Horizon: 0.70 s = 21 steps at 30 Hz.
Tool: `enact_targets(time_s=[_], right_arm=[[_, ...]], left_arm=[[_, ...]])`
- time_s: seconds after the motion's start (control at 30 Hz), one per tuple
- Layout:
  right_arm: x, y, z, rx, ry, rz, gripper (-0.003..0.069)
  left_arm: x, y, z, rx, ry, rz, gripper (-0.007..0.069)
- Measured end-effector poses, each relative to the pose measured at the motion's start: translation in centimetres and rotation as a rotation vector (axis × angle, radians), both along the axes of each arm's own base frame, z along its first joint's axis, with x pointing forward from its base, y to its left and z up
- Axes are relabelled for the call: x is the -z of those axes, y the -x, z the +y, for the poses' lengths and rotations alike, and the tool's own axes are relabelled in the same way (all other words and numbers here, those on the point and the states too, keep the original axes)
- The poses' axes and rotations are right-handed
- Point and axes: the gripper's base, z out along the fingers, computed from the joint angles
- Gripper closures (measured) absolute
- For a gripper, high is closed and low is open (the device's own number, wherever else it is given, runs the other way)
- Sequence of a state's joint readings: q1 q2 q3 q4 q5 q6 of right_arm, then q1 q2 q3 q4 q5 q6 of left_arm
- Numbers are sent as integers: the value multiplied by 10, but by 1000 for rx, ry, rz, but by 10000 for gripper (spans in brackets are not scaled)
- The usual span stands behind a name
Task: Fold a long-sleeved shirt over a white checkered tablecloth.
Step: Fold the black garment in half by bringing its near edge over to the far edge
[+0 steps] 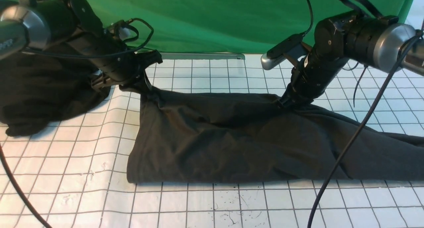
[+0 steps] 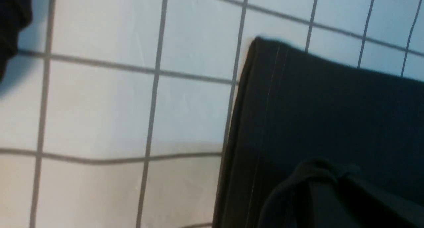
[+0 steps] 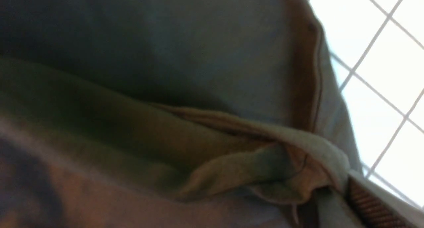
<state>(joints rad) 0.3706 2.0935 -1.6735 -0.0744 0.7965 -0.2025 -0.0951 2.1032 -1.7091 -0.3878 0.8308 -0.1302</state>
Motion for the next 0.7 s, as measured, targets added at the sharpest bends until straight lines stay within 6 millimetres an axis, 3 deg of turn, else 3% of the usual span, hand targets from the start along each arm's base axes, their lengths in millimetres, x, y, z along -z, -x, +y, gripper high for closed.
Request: enact_targets(time_s=[0.23,0.4,0.47,0.6,0.7], right_arm=[[6,-11,1,-1,-30,-75,573],[13,-17,4,-2,-48,-112,421],[16,-18,4,14,-56,-111,354],[14,-19,1,45,-34,-122,299],[-11,-17,-9,68,54,-155,287]], left_arm=[[3,-8,2,-29,-10,-68,608],[15,-13,2,-38,-20,-73,571],[17,-14,3,-40,-22,-74,529],[15,-16,3,-41,-25,-87,442],[-6,-20,4,-31,-42,-146,328]])
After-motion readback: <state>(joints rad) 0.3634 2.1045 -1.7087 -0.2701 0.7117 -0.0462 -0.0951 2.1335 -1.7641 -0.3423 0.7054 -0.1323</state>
